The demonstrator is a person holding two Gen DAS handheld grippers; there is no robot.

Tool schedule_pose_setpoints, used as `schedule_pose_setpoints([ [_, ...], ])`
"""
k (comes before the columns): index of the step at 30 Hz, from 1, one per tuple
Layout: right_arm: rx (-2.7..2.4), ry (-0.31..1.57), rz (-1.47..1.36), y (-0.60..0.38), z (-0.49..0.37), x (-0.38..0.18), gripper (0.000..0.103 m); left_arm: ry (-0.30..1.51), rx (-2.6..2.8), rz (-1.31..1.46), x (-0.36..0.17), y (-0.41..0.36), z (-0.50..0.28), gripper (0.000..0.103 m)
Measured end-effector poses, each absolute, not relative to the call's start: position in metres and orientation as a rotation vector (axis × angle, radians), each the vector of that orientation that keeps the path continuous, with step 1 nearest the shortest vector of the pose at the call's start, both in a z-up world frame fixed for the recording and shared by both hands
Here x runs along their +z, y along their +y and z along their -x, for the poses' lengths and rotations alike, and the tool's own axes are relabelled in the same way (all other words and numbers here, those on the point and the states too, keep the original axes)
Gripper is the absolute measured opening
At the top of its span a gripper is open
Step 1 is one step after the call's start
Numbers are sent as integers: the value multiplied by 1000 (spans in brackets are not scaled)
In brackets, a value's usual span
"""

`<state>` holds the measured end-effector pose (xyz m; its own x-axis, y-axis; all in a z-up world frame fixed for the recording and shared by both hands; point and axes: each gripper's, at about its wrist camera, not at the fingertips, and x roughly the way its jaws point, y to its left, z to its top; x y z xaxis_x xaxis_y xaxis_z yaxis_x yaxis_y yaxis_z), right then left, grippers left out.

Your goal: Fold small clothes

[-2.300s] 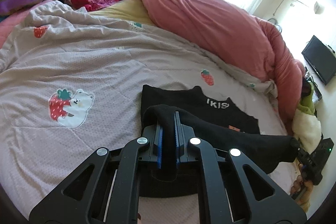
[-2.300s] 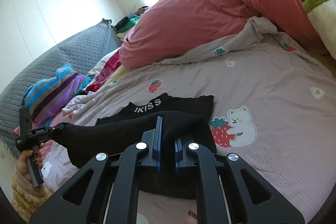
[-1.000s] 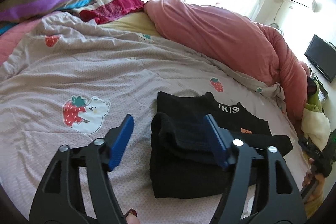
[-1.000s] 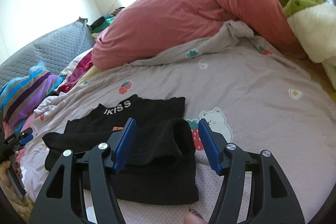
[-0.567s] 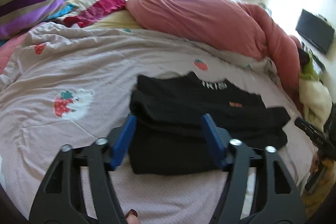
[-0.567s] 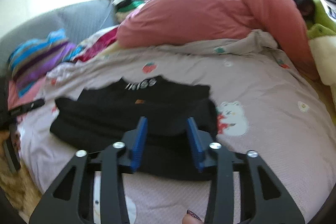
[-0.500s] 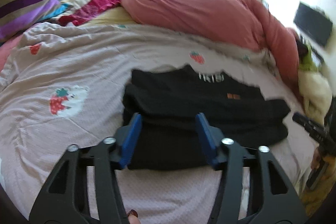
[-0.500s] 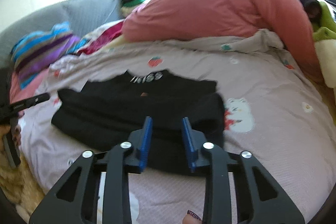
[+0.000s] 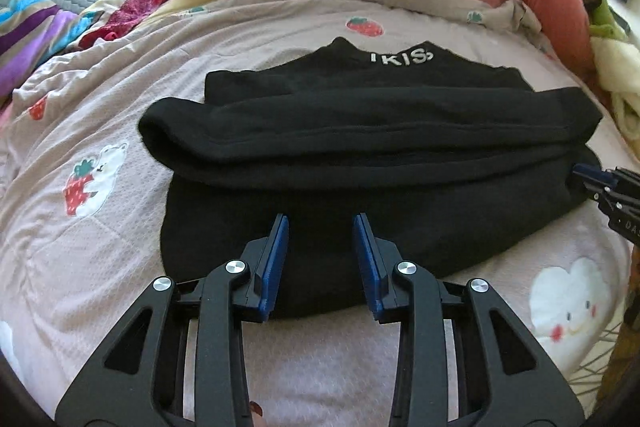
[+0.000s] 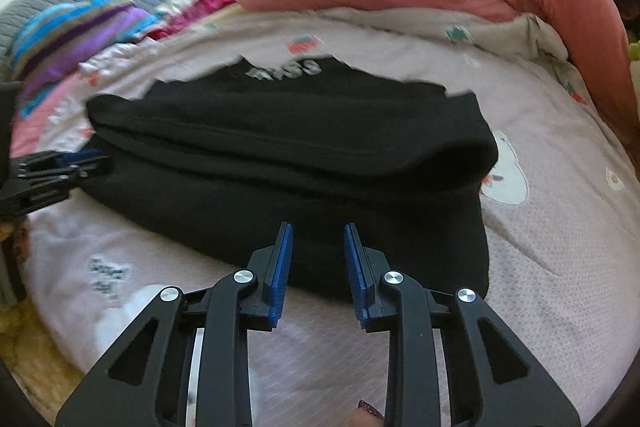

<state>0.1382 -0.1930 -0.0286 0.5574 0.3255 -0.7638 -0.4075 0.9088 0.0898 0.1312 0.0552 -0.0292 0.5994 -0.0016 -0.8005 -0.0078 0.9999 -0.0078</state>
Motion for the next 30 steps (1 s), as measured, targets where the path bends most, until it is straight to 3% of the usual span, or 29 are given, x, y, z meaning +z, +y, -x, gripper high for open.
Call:
schedule_pose_setpoints([
  [11, 414, 848, 117, -181, -185, -27, 25, 879, -1, 55, -21, 62, -146, 28],
  [15, 409, 857, 111, -178, -206, -27, 25, 816, 25, 65, -10, 68, -144, 33],
  [30, 378, 891, 21, -174, -261, -22, 26, 897, 46, 167, -16, 107, -210, 41],
])
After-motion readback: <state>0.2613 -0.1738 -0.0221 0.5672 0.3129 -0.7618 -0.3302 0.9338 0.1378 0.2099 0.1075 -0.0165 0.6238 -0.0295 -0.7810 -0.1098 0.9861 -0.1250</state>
